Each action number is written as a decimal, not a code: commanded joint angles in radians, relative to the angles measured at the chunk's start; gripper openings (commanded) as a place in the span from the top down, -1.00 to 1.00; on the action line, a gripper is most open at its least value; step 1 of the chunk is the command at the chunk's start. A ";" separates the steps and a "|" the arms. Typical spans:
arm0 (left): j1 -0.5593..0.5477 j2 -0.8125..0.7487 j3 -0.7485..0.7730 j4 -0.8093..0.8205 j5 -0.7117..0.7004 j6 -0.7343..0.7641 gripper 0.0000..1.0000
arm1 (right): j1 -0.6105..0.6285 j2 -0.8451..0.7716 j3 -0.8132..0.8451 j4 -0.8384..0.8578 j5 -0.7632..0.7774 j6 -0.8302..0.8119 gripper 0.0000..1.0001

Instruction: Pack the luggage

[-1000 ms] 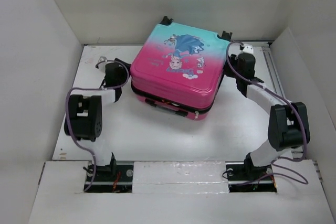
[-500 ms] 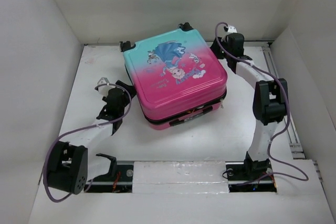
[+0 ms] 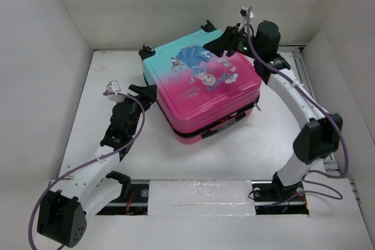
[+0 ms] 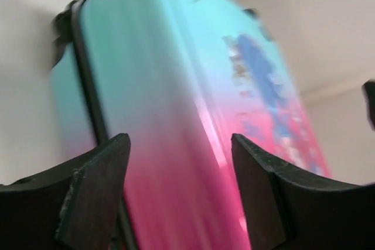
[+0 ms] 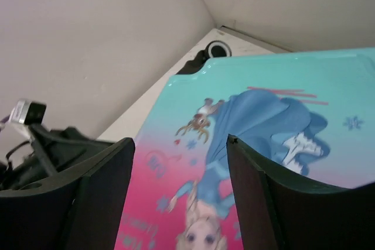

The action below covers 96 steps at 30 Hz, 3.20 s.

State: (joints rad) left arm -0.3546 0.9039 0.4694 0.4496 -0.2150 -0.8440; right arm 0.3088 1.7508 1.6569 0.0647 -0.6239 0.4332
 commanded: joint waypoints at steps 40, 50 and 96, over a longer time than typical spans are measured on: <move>-0.767 0.144 -0.126 0.078 -0.127 0.068 0.47 | -0.547 -0.624 -1.111 0.379 -0.097 -0.117 -0.33; -0.767 0.139 -0.161 0.178 -0.046 0.128 0.35 | -0.660 -0.355 -1.124 0.702 -0.430 0.021 -0.29; -0.767 0.201 -0.092 0.192 -0.103 0.177 0.38 | -0.597 -0.482 -1.287 0.755 -0.108 0.017 -0.35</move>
State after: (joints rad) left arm -1.1263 1.1347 0.3431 0.5938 -0.2523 -0.6945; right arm -0.3019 1.3163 0.3584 0.9493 -0.8360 0.6079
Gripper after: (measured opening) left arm 0.315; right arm 0.675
